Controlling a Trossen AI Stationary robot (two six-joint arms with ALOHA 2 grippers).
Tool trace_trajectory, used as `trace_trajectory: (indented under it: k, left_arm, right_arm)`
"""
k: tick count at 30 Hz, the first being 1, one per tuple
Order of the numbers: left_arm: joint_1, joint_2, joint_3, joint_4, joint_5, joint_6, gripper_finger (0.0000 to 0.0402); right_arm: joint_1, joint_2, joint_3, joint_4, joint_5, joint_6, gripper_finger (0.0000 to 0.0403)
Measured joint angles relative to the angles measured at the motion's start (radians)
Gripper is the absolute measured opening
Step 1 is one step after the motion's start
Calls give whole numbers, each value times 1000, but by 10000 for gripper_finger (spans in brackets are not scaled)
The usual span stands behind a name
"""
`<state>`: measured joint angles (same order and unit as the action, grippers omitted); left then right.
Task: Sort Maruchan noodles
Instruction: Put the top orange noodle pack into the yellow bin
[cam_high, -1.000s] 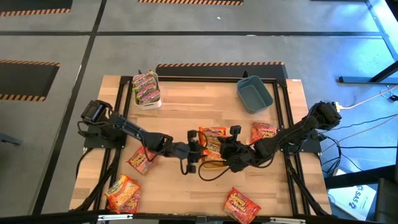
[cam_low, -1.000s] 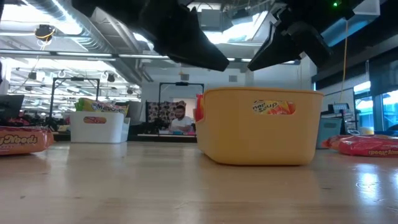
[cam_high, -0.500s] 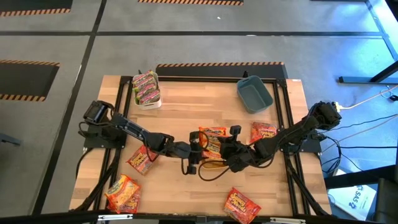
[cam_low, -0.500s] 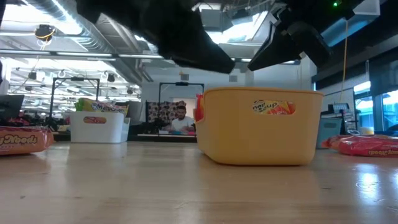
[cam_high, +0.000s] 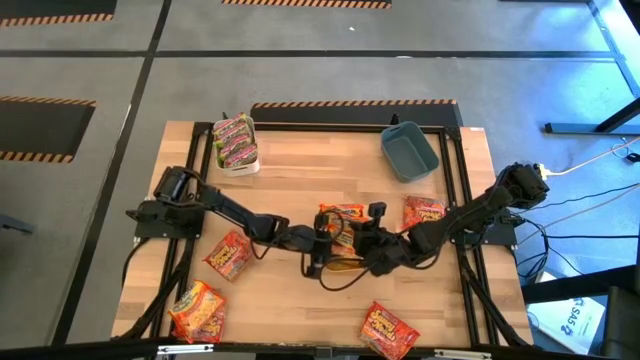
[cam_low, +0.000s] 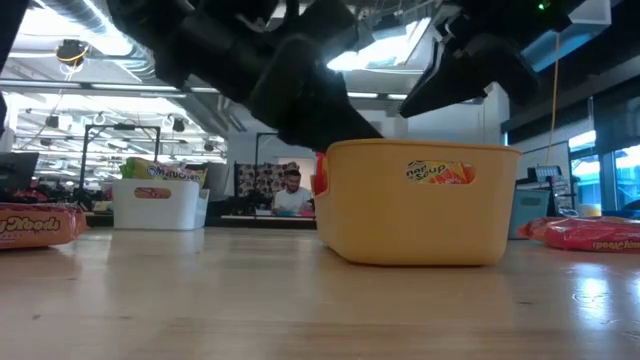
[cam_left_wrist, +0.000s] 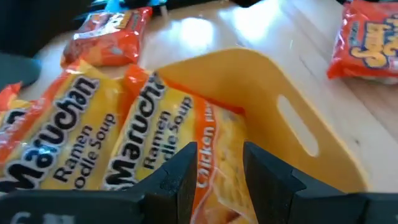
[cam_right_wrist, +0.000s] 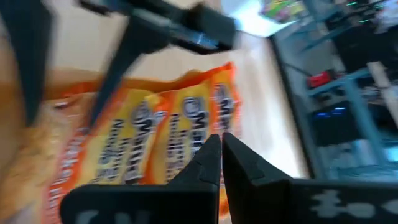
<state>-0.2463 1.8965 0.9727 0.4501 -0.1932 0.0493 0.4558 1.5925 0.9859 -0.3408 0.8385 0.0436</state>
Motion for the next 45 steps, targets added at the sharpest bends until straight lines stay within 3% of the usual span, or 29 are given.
trace_trajectory:
  k: [3, 7, 11, 17, 21, 26, 38, 45]
  left_arm:
    - [9, 16, 2, -9, 1, -28, 123]
    - [-6, 13, 2, -20, -1, -40, 123]
    - [-33, -27, 0, -92, -39, -39, 123]
    - [-66, -85, -4, -170, -97, -14, 123]
    - [-74, -85, -30, -109, -99, 10, 123]
    - [-74, -84, -79, 11, -102, 12, 123]
    - [-76, -69, -81, -5, -99, -29, 123]
    - [-72, -51, -81, 18, -33, -44, 123]
  right_arm:
    - [-12, 0, 0, 5, -83, 1, 1]
    - [-48, 0, 0, 50, -112, 18, 17]
    - [-78, 0, 0, 10, -197, 52, 79]
    - [-92, 0, 0, -4, -410, 103, 199]
    - [-90, 0, 0, -4, -455, 123, 238]
    - [-92, 0, 0, -37, -474, 207, 245]
    - [-90, 0, 0, -55, -447, 263, 245]
    - [-90, 0, 0, -57, -480, 265, 245]
